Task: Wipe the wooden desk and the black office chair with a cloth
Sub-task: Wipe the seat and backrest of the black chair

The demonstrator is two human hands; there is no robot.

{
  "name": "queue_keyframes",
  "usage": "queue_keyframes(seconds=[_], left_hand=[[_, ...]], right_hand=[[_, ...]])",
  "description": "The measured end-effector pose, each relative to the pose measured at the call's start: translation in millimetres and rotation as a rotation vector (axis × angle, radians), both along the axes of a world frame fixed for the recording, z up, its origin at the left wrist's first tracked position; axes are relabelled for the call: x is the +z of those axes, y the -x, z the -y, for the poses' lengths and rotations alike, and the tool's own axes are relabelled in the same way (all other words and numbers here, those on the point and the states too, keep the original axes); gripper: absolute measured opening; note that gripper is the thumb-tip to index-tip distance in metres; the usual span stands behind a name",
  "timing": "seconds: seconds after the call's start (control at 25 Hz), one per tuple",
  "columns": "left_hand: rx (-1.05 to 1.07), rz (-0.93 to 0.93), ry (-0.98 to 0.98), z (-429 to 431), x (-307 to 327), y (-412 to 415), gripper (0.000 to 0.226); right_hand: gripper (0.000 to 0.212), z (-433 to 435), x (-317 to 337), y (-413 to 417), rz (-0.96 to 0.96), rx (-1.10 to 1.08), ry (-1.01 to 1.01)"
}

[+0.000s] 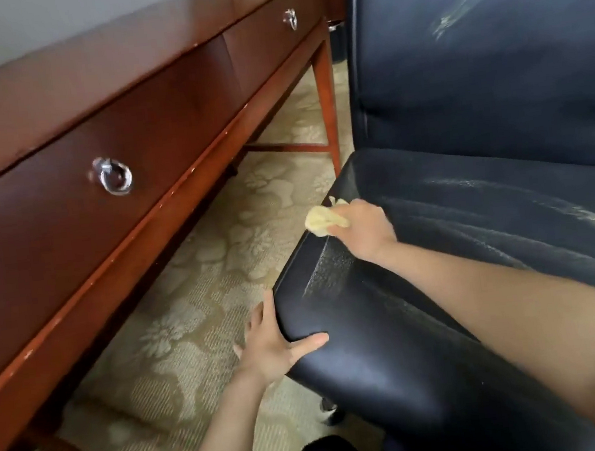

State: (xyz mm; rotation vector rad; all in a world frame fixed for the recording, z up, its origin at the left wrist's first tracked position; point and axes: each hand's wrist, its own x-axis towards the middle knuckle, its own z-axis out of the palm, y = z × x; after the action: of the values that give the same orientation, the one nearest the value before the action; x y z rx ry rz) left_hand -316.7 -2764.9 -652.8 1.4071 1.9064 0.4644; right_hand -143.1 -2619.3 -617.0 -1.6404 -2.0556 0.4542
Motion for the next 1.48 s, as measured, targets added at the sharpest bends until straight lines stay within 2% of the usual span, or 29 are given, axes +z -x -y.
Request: queue_keyframes(seconds=[0.08,0.16,0.32,0.4,0.56,0.72,0.8,1.0,1.16,1.24,1.32,1.48], left_hand=[[0.005,0.076,0.001,-7,-5,4,0.129],[0.023,0.067,-0.050,2,-11,5,0.126],[-0.007,-0.124,0.011,1,-13,7,0.125],[-0.028,-0.172,0.007,-2,-10,4,0.127],[0.007,-0.008,-0.049,-8,-11,7,0.123],[0.012,-0.035,-0.050,-9,-17,7,0.117],[0.013,-0.027,-0.049,-8,-19,8,0.116],[0.030,-0.031,-0.049,-6,-23,8,0.120],[0.120,-0.042,-0.113,2,-27,1,0.115],[0.173,-0.016,-0.222,16,-35,-6,0.110],[0.167,0.041,-0.319,34,-45,-9,0.108],[0.105,0.095,-0.351,60,-58,8,0.109]], right_hand=[[0.033,1,-12,20,0.120,0.094,-0.001],[0.036,25,-25,27,0.135,0.206,-0.045],[0.033,83,-18,-1,0.070,0.558,-0.100],[0.031,108,-14,-26,0.042,0.605,-0.075],[0.025,141,-17,-72,0.071,0.612,-0.099],[0.023,131,-14,-79,0.006,0.732,-0.182],[0.027,104,-17,-70,0.064,0.656,-0.119],[0.033,16,-16,-30,0.239,0.285,-0.056],[0.029,-19,-15,15,0.234,0.003,0.029],[0.030,-18,-17,38,0.290,0.015,0.009],[0.033,-3,-22,60,0.348,0.129,-0.050],[0.035,49,-32,83,0.349,0.365,-0.151]])
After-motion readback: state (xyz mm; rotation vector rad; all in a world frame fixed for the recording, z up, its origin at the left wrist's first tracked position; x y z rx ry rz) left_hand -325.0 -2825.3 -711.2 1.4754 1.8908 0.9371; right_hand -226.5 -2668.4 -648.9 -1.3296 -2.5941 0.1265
